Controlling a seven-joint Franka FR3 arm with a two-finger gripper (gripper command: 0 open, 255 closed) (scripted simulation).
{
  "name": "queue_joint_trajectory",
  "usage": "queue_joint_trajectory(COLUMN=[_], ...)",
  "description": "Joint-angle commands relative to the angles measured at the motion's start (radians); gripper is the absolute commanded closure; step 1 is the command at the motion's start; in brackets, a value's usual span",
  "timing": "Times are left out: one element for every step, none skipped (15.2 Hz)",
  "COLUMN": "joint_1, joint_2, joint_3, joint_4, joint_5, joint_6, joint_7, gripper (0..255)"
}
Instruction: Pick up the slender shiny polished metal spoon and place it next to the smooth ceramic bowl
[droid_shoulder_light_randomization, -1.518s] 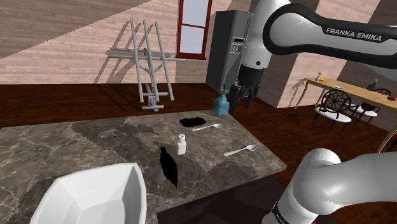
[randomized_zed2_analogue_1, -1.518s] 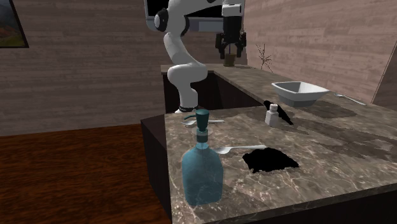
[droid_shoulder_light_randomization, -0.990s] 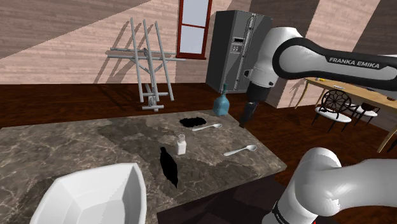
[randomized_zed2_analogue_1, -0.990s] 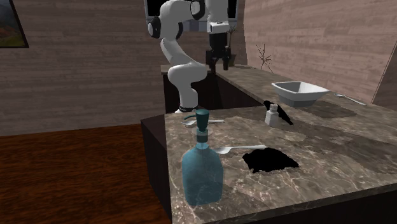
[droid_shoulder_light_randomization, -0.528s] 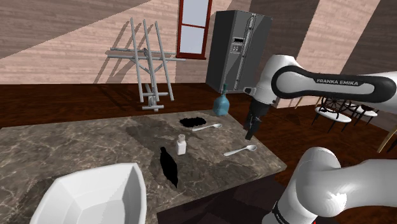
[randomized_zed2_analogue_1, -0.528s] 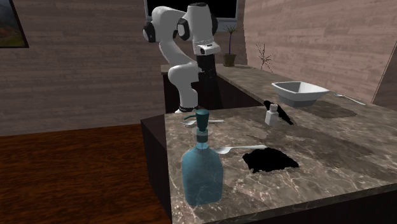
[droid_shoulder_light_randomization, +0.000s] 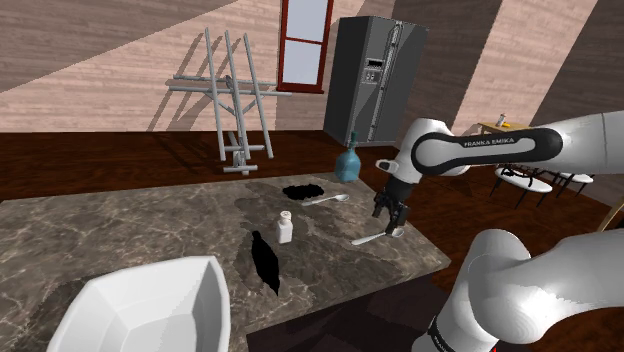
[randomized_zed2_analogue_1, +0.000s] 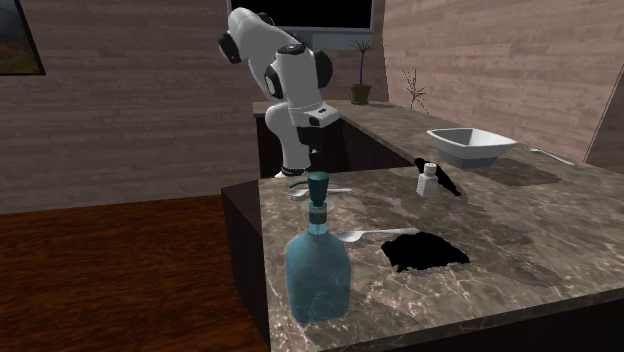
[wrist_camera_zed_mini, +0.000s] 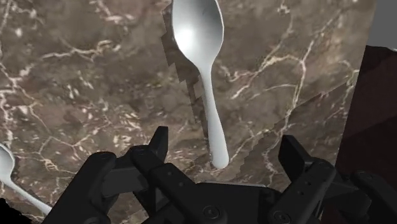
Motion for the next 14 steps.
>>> queue_joint_trajectory(joint_1=[0.015, 0.018, 0.021, 0.024, 0.028, 0.032, 0.034, 0.034, 0.034, 0.034, 0.034, 0.034, 0.034, 0.034], joint_2=[0.029, 0.037, 0.046, 0.055, 0.065, 0.076, 0.082, 0.082, 0.082, 0.082, 0.082, 0.082, 0.082, 0.082], joint_3=[-0.033, -0.039, -0.045, -0.052, -0.058, -0.065, -0.069, -0.069, -0.069, -0.069, -0.069, -0.069, -0.069, -0.069], joint_4=[-0.010, -0.019, -0.028, -0.037, -0.046, -0.054, -0.058, -0.059, -0.058, -0.058, -0.058, -0.058, -0.058, -0.058], joint_5=[-0.010, -0.013, -0.015, -0.016, -0.018, -0.020, -0.021, -0.021, -0.021, -0.020, -0.020, -0.020, -0.020, -0.020], joint_6=[0.041, 0.059, 0.076, 0.094, 0.113, 0.131, 0.142, 0.142, 0.142, 0.142, 0.142, 0.142, 0.142, 0.142], joint_7=[-0.036, -0.036, -0.037, -0.038, -0.039, -0.040, -0.040, -0.040, -0.040, -0.040, -0.040, -0.040, -0.040, -0.040], gripper=[0, 0, 0, 0, 0, 0, 0, 0, 0, 0, 0, 0, 0, 0])
